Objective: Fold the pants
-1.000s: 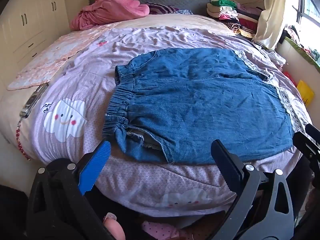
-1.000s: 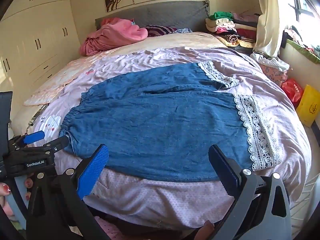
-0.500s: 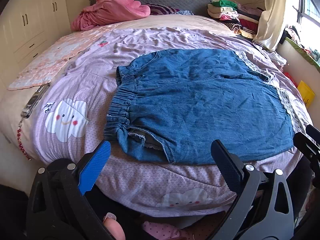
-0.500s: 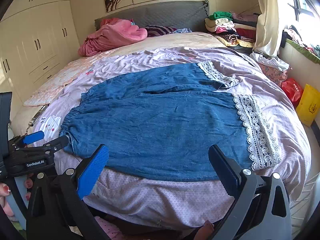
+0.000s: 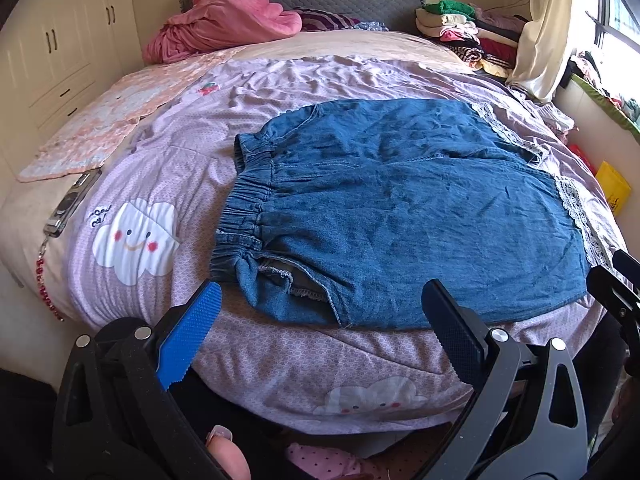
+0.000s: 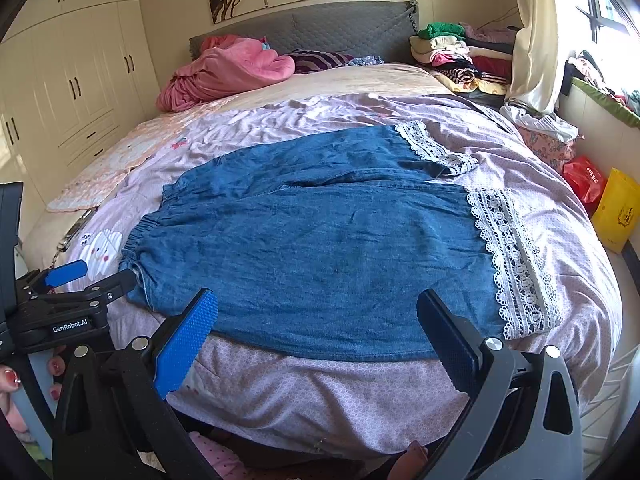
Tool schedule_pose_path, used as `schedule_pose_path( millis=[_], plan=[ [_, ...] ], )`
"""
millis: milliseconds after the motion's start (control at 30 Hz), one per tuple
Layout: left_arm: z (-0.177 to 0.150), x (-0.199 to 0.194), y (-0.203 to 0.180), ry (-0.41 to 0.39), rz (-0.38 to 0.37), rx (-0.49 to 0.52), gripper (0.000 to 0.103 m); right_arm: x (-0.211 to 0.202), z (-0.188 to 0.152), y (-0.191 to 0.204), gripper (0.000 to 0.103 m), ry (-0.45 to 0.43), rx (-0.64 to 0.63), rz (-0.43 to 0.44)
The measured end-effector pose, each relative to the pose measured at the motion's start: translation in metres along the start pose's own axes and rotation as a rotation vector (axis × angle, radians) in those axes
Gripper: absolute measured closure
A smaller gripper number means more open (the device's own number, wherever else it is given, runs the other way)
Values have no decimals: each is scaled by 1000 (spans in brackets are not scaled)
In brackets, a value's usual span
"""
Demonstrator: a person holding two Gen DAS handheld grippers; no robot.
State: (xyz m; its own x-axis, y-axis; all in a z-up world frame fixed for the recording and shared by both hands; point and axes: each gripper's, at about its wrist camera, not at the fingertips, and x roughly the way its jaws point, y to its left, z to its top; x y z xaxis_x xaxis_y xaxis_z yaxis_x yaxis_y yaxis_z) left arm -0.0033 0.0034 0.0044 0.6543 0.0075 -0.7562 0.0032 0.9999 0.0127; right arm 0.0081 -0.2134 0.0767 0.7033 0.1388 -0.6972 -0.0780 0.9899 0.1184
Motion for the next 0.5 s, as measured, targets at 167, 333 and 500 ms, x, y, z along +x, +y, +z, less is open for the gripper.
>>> schedule_pose_path(
  millis=[167,333,500],
  plan=[
    [0,0,0,0,1,0,9,0,0,-1,4,3,2,0],
    [0,0,0,0,1,2,9,0,0,-1,4,3,1,1],
    [1,0,1,-2,1,1,9,0,-1,-1,4,4,2,-1]
  ],
)
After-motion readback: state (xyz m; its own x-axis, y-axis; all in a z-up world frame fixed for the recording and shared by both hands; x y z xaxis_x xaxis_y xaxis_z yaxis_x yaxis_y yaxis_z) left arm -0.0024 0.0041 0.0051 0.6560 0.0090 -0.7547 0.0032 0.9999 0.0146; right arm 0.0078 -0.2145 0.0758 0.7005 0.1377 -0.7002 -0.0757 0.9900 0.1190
